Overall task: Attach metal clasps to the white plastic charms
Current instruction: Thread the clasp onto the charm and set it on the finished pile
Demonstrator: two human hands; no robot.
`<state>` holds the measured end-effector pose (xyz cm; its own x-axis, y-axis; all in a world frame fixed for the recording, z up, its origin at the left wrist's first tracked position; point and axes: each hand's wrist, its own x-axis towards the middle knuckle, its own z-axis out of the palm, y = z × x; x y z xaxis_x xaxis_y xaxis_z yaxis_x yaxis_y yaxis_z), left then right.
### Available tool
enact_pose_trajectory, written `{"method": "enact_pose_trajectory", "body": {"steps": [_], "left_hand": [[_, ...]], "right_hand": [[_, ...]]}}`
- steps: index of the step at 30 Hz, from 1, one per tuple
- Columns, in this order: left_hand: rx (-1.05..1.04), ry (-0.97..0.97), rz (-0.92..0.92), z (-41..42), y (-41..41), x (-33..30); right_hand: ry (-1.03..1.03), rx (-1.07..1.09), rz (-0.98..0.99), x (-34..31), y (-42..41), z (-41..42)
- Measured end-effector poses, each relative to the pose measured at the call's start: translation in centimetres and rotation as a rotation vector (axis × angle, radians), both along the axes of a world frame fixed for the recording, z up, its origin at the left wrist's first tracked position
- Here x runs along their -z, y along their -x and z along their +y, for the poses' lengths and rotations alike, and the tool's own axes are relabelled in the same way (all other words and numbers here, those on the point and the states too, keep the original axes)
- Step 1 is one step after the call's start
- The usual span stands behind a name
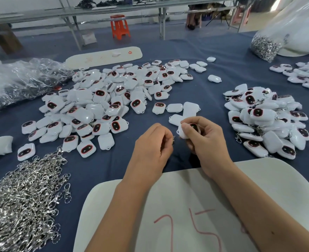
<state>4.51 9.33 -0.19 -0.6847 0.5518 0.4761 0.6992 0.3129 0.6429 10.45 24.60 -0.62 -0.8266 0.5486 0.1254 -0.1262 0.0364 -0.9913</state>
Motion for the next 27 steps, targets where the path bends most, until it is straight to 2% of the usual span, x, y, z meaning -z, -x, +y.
{"method": "enact_pose_trajectory", "body": {"steps": [12,17,21,27], "left_hand": [[0.038,0.040,0.012,0.00,-0.26,0.00],[0.011,0.036,0.005,0.09,-0.01,0.17],[0.022,0.062,0.014,0.22,-0.10,0.22],[0.040,0.078,0.010,0.24,-0.11,0.25]], "right_hand": [[-0.207,0.033,-0.071,0.24,0.25,-0.29],[-0.376,0.082,-0.075,0.37,0.11,-0.84],[-0.326,0.168,-0.032,0.45,0.09,-0.63],[-0.351,0.121,-0.075,0.60,0.24,-0.51]]}}
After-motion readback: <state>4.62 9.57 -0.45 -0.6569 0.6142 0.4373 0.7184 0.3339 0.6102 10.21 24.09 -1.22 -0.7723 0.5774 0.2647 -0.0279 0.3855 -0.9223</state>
